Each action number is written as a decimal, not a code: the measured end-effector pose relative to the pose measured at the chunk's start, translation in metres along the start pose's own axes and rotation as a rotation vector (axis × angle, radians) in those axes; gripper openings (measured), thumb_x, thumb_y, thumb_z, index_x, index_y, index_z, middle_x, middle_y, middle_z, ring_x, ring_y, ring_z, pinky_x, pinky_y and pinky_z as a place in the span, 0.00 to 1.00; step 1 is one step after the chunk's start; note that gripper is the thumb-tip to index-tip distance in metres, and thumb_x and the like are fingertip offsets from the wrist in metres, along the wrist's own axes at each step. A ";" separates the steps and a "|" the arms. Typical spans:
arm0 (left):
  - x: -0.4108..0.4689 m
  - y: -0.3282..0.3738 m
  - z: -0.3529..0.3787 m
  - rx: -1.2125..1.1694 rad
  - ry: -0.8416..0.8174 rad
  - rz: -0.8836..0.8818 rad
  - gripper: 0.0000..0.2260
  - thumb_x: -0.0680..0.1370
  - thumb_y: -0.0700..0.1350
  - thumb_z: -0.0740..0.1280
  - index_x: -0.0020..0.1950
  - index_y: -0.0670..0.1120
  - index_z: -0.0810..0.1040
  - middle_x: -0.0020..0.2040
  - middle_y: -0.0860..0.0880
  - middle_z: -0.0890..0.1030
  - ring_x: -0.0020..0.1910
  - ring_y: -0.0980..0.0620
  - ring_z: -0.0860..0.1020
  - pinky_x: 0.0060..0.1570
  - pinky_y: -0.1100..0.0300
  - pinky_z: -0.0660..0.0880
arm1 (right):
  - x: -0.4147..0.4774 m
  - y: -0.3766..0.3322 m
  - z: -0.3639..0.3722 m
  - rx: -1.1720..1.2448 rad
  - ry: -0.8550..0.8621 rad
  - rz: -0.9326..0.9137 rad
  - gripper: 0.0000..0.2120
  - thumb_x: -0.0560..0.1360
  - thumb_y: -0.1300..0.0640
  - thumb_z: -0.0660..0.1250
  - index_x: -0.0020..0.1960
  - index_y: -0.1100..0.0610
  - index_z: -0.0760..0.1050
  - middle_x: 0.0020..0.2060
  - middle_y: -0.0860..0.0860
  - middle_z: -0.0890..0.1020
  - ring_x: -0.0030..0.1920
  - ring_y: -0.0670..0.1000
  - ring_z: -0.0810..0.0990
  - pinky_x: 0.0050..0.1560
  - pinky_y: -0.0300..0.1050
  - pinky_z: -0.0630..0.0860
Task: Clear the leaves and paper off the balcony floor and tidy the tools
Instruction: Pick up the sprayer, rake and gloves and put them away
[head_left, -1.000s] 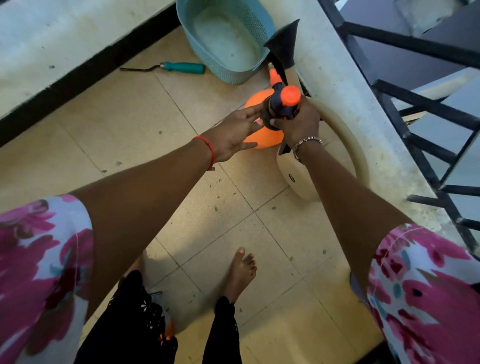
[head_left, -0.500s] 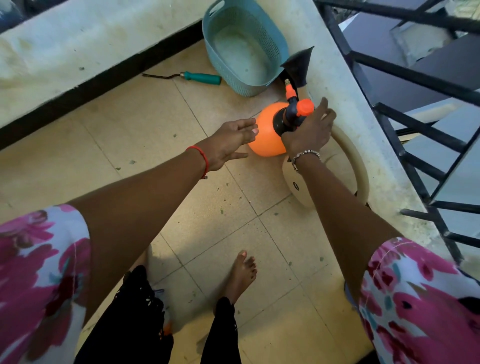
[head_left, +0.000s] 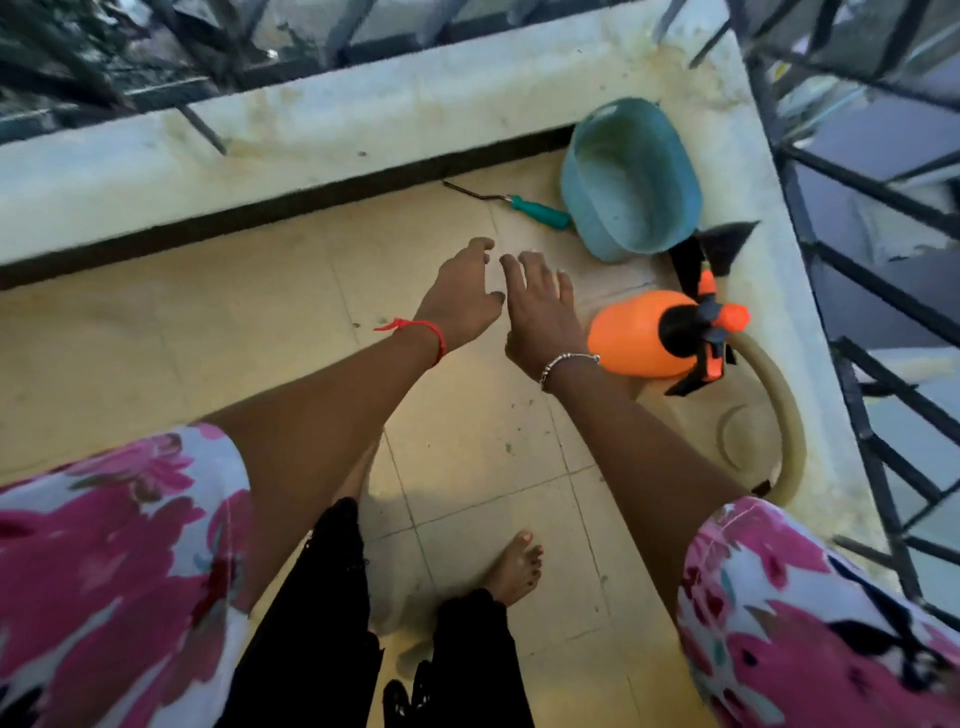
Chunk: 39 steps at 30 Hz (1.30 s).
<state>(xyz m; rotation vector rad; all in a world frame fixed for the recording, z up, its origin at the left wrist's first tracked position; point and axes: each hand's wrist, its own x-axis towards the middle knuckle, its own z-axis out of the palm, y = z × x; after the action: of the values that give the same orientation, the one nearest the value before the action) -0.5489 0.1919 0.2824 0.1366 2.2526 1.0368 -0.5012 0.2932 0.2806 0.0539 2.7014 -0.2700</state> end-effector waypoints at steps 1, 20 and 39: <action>-0.005 -0.007 -0.015 0.044 0.030 0.014 0.27 0.76 0.37 0.65 0.73 0.42 0.60 0.70 0.42 0.69 0.70 0.46 0.66 0.66 0.56 0.64 | 0.006 -0.013 -0.005 -0.032 -0.013 -0.043 0.35 0.72 0.69 0.61 0.75 0.59 0.51 0.73 0.57 0.56 0.76 0.54 0.49 0.73 0.55 0.48; -0.221 -0.067 -0.083 0.258 0.546 -0.208 0.35 0.73 0.35 0.63 0.76 0.47 0.52 0.74 0.46 0.61 0.76 0.44 0.52 0.73 0.42 0.51 | -0.097 -0.166 -0.053 -0.524 -0.068 -0.693 0.28 0.77 0.66 0.59 0.74 0.62 0.52 0.74 0.60 0.55 0.76 0.57 0.49 0.72 0.60 0.50; -0.496 -0.247 0.027 -0.082 0.722 -0.665 0.36 0.73 0.32 0.61 0.77 0.47 0.49 0.75 0.48 0.58 0.77 0.46 0.48 0.73 0.45 0.47 | -0.274 -0.315 0.118 -0.729 -0.309 -1.085 0.27 0.75 0.65 0.59 0.72 0.62 0.55 0.71 0.61 0.58 0.74 0.61 0.53 0.70 0.60 0.55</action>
<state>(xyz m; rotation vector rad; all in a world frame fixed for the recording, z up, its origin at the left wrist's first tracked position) -0.1021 -0.1299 0.3481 -1.1064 2.5476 0.8693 -0.2287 -0.0377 0.3461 -1.5119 2.0921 0.3879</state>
